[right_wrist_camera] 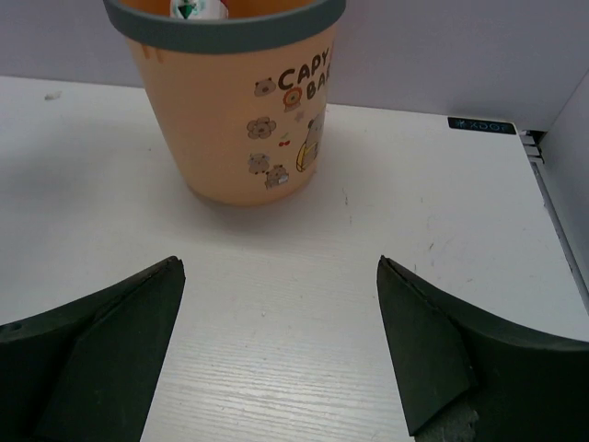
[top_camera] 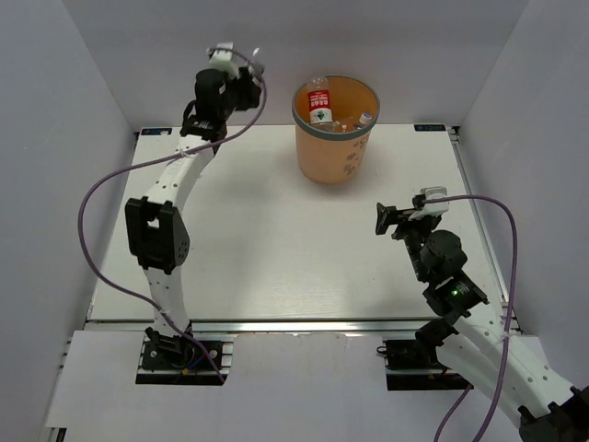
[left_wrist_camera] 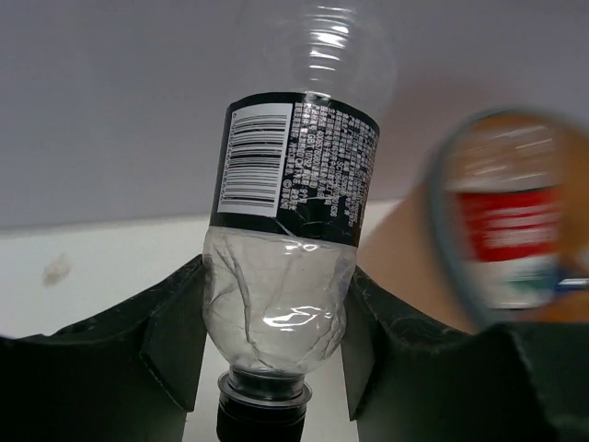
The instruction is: Put the plastic bottles in the bin
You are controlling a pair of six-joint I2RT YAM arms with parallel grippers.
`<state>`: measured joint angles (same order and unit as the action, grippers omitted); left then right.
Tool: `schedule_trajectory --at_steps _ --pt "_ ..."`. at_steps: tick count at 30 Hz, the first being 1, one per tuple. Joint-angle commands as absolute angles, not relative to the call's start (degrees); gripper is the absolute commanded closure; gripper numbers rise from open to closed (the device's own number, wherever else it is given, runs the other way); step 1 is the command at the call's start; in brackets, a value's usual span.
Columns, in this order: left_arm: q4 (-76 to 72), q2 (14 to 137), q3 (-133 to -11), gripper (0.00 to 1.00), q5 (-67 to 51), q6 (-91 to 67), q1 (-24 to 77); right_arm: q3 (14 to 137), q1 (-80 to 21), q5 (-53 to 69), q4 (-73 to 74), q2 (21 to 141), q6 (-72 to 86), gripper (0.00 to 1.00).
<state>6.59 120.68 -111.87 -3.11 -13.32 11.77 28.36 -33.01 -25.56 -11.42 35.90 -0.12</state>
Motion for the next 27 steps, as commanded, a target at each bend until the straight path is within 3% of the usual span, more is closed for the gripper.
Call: schedule_trajectory --at_steps 1,7,12,13,14,16,17,27 --pt "-0.8 110.7 -110.9 0.56 -8.3 -11.9 20.1 28.5 -32.7 -26.3 -12.1 33.7 1.0 0.11" --pt "7.0 121.0 -128.3 0.55 -6.7 -10.4 28.2 28.5 -32.7 -25.8 -11.4 33.1 1.2 0.11" --pt "7.9 129.8 -138.1 0.48 -4.7 -12.0 31.1 29.0 -32.7 -26.1 -10.5 33.2 1.3 0.11" --pt "7.3 129.9 -138.3 0.44 -4.5 -12.3 31.3 29.1 -32.6 -25.9 -9.9 33.3 1.4 0.11" --pt "6.2 129.9 -138.1 0.28 -4.0 -13.1 31.4 29.3 -32.6 -25.8 -9.7 33.2 1.4 0.11" --pt "5.3 129.5 -137.9 0.05 -4.7 -13.3 31.5 29.5 -32.6 -25.3 -9.5 33.2 1.7 0.11" --pt "5.0 129.2 -138.0 0.02 -4.7 -13.9 31.5 29.5 -32.6 -25.1 -9.5 33.2 1.8 0.11" --pt "9.0 117.9 -137.5 0.02 -1.3 -10.3 31.2 29.2 -32.7 -28.3 -9.6 33.0 3.3 0.11"
